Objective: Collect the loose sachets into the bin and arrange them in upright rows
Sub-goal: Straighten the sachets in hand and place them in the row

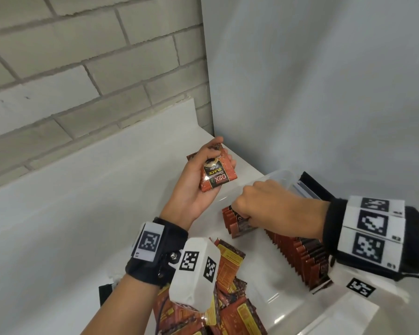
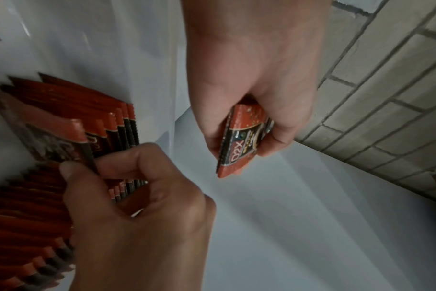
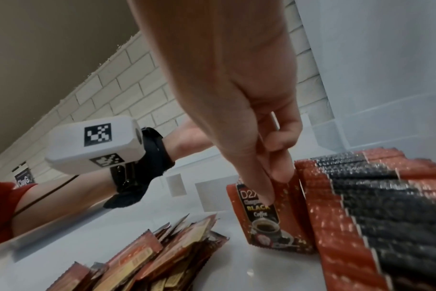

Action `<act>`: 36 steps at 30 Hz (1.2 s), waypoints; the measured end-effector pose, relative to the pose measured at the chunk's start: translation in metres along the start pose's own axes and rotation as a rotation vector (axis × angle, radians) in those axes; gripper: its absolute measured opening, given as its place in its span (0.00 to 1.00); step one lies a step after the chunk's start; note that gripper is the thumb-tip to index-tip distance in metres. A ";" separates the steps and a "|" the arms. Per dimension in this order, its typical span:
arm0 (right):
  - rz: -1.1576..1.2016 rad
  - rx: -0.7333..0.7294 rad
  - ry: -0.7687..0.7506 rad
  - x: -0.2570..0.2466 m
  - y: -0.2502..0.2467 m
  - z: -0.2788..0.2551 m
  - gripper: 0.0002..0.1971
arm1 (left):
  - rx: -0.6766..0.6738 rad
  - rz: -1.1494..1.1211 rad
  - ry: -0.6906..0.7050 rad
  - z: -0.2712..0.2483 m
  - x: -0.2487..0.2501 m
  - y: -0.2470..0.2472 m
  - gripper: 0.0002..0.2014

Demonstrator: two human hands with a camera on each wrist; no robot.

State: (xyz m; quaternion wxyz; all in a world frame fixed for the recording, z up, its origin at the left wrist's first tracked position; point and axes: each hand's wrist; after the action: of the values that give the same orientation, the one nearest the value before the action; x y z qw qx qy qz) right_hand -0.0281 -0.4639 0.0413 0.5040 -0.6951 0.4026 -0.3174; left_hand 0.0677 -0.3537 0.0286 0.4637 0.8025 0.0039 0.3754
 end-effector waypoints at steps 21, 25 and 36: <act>0.243 0.088 0.113 0.023 -0.006 -0.008 0.12 | 0.035 0.158 0.001 0.000 -0.003 0.002 0.14; 0.828 0.215 0.257 0.032 -0.017 -0.019 0.21 | 0.001 0.169 0.042 0.000 -0.003 0.002 0.18; 1.409 0.557 0.418 0.041 -0.030 -0.032 0.08 | -0.075 0.210 0.011 -0.002 -0.004 0.004 0.20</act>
State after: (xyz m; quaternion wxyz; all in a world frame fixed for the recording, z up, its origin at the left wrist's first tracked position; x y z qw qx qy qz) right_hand -0.0289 -0.5094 0.0804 0.6558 -0.0497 0.7408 -0.1364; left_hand 0.0628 -0.3559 0.0297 0.4515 0.7786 -0.0916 0.4261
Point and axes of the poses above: each hand's wrist, its own z-axis towards the middle knuckle, its own y-axis out of the palm, x = y × z, and after that the axes turned 12 degrees about -y, right-handed
